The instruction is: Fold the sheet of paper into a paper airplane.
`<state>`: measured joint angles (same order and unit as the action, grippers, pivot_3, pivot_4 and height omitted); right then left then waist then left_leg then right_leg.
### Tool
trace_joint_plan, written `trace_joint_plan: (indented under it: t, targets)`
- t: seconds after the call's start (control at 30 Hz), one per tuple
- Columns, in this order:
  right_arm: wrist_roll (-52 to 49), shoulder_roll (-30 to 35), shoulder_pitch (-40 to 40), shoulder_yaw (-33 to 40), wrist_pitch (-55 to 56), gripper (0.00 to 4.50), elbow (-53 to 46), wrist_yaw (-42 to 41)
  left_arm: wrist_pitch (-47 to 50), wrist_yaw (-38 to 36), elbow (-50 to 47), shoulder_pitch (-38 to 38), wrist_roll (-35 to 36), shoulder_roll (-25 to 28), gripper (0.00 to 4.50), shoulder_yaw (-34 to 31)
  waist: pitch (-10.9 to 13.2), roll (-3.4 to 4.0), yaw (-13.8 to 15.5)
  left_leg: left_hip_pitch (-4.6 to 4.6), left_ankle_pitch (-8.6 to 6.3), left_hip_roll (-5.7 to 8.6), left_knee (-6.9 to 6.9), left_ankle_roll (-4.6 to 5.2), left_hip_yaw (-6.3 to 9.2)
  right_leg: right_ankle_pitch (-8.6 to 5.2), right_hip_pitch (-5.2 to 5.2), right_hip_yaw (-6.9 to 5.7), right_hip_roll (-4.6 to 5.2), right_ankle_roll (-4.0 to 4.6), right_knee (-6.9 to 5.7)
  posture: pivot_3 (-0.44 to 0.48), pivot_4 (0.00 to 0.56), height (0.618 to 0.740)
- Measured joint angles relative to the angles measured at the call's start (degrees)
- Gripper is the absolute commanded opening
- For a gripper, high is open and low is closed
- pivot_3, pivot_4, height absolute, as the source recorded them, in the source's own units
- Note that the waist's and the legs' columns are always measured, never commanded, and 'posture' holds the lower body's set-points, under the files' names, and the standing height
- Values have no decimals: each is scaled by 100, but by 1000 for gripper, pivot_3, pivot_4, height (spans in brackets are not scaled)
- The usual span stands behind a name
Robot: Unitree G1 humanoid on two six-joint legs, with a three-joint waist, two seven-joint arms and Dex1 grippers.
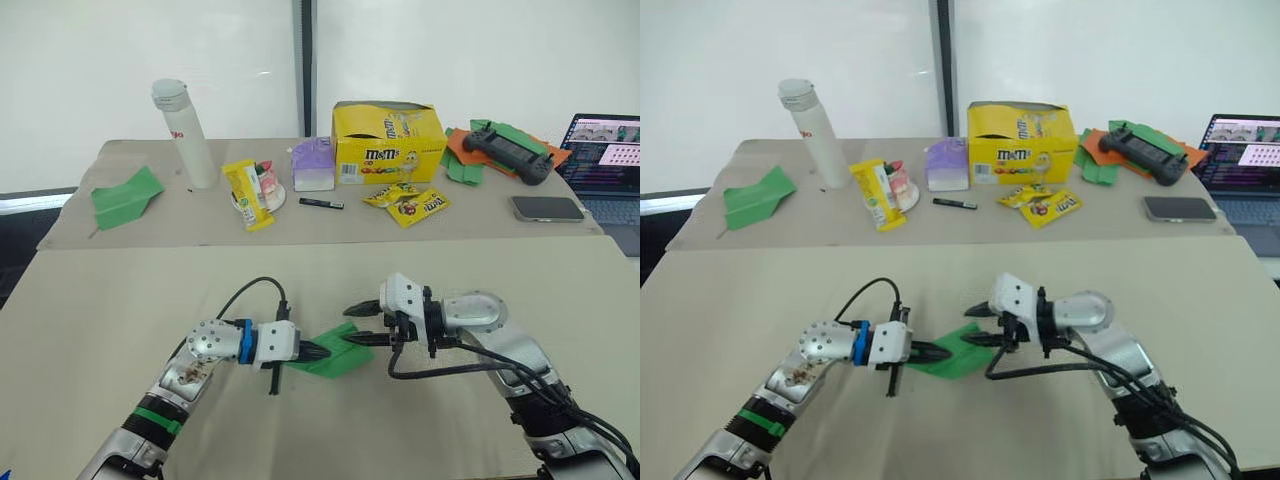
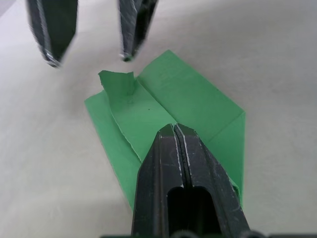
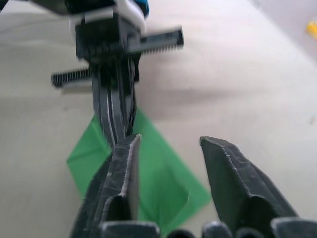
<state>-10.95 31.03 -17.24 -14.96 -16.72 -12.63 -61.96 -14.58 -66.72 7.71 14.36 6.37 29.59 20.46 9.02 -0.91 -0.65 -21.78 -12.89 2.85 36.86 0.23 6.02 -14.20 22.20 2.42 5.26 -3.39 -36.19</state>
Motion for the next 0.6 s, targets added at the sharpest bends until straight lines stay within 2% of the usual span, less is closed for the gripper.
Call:
trace_joint_plan:
  t: [0.1, 0.23, 0.6]
  targets:
    - [137, -130, 448, -248, 133, 33, -53, 237, 9, -60, -58, -41, 42, 19, 0, 20, 0, 0, -8, -6, 0, 1, -2, 0, 0, -2, 5, 1, -1, -1, 0, 0, 150, 740]
    - [342, -310, 725, -491, 305, 33, 9, 506, 84, -144, -76, -26, 71, 86, 0, 5, 0, 2, -33, -4, 0, 10, -2, 0, -2, -1, 5, 2, -1, -1, -1, 0, 150, 740]
    - [490, -424, 1166, -394, 451, 33, 111, 1139, 250, -414, -157, 15, 165, 259, 0, 9, -2, 4, -18, 6, 0, 8, -3, 0, 0, -4, -5, 0, -1, -1, 0, 0, 150, 740]
